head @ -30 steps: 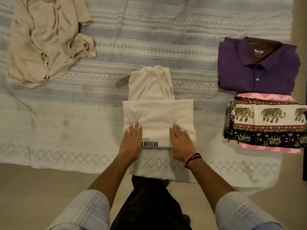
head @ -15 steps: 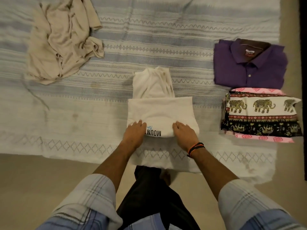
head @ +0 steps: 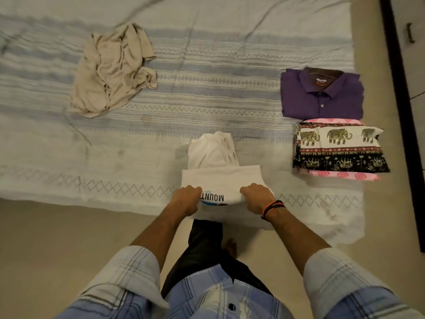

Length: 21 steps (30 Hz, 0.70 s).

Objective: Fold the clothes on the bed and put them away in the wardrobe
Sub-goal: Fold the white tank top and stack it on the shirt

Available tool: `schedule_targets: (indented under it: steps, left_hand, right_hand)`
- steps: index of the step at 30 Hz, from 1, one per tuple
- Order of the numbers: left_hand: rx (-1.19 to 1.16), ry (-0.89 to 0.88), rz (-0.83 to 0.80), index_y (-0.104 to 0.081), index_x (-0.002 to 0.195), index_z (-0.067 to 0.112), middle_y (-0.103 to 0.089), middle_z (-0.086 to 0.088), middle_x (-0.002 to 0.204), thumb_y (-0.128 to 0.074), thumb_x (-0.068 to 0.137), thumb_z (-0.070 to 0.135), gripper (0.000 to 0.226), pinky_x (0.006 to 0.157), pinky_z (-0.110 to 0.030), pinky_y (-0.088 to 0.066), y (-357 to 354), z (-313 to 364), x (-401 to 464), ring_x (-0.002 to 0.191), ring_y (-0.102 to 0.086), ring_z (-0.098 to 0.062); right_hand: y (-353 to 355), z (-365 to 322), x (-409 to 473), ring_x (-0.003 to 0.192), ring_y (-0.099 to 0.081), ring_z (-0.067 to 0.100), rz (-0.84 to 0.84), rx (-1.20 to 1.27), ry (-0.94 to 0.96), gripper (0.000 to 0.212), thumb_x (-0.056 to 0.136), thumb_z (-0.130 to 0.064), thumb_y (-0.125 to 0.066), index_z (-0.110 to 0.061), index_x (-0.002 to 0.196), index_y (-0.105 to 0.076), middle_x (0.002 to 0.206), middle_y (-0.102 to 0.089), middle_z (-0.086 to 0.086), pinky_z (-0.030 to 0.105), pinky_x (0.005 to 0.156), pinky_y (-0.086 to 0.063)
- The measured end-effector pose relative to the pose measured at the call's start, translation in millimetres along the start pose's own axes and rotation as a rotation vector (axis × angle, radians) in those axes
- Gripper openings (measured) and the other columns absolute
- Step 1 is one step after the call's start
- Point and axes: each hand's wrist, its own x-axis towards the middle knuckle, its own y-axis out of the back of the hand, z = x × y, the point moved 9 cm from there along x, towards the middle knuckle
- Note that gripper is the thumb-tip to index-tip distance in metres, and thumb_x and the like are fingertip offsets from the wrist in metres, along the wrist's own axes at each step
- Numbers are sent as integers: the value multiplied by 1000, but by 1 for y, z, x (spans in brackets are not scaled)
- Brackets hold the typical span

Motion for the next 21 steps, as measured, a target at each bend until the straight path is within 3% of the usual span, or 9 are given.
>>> schedule_targets:
  steps: [5,11,14,18,21]
  left_hand:
    - [-47,30,59,-47,126,13,-55,-14,127,-57,91,24,38,90,-39,-47,32,-10,7,113,-56,-31]
    - [-107,79,168,-52,121,11,-57,-12,124,-65,86,30,42,86,-39,-50,106,-35,39,108,-59,-31]
    - [-109,116,257,-52,121,10,-58,-12,123,-67,84,24,43,85,-39,-50,138,-56,64,106,-58,-29]
    - [-118,220,450,-48,133,7,-46,-16,138,-68,83,12,55,100,-38,-40,170,-87,88,122,-47,-32]
    - [-187,249,409,-47,133,7,-45,-16,138,-64,85,13,51,98,-39,-42,151,-100,101,120,-48,-33]
  right_hand:
    - [38,7,13,114,-57,33,22,26,-2,37,90,-19,-59,-13,127,-56,126,-58,14,42,96,-48]
    - [109,22,51,106,-59,31,123,57,-21,32,88,-15,-56,-11,120,-57,119,-62,12,39,84,-49]
    - [149,27,75,109,-58,31,264,11,-53,34,87,-7,-54,-10,121,-54,120,-61,10,41,90,-45]
    - [178,41,103,111,-55,32,443,41,-168,47,84,3,-49,-8,130,-50,122,-60,11,44,97,-41]
    - [161,44,118,110,-56,31,345,78,-188,43,85,-3,-52,-8,128,-50,120,-60,10,43,94,-42]
